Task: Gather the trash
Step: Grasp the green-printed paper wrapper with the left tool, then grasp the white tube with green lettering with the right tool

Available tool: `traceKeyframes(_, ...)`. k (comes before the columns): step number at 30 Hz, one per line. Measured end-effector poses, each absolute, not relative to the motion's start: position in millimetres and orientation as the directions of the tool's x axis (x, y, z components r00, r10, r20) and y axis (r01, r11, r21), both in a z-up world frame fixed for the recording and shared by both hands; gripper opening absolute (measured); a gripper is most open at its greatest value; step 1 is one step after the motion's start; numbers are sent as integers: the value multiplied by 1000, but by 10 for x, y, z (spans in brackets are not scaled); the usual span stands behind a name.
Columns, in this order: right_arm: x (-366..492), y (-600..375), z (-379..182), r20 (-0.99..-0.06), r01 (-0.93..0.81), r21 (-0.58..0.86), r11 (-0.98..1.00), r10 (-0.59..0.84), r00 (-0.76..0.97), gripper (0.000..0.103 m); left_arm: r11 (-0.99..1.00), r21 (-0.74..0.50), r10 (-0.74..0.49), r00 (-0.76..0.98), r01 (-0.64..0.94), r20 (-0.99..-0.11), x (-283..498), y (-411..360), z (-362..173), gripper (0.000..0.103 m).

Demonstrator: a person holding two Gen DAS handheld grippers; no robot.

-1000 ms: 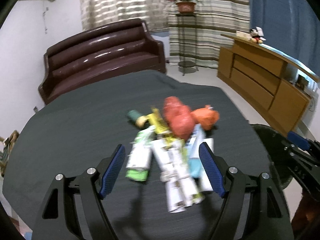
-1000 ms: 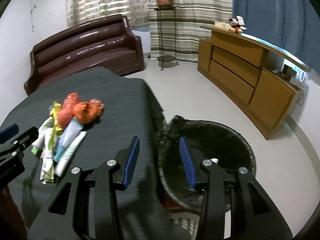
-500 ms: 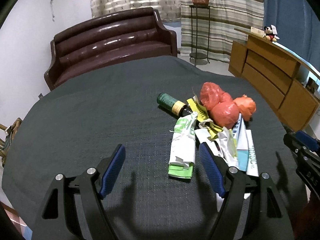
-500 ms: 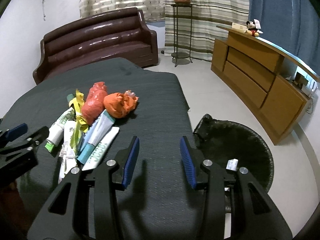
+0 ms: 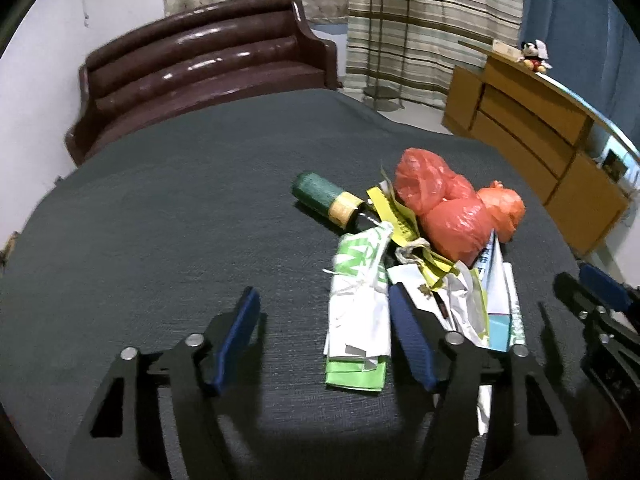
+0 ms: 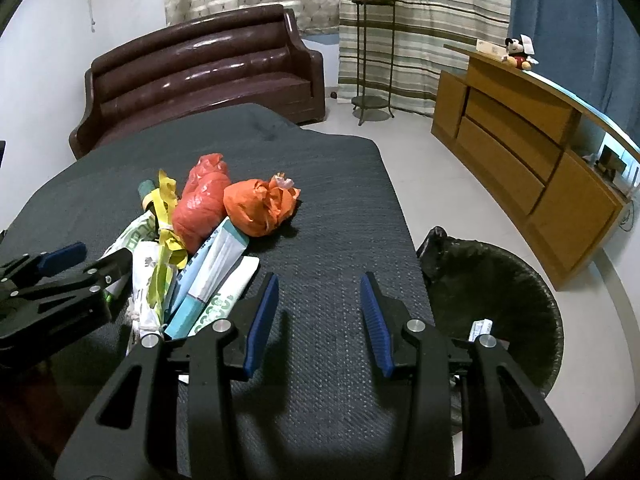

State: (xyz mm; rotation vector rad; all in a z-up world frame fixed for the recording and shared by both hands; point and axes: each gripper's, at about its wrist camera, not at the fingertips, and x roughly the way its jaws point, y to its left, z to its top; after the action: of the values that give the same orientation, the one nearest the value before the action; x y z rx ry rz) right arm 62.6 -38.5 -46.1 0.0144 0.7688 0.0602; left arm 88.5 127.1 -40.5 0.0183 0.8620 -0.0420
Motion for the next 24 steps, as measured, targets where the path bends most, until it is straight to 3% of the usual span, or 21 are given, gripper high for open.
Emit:
traceKeyframes(3, 652, -368, -476, -697, -49, 33, 998, 58, 715, 47, 997, -23, -62, 637, 69, -768, 899, 1285, -419, 47)
traceKeyframes(5, 658, -368, -479, -699, -50, 32, 998, 58, 713, 48, 996, -26, -71, 626, 80, -776, 899, 1292, -444, 31)
traceKeyframes(24, 576, -123, -507, -712, -116, 33, 993, 105, 694, 48, 1000, -5, -6, 648, 5, -762, 610, 1729, -330, 31)
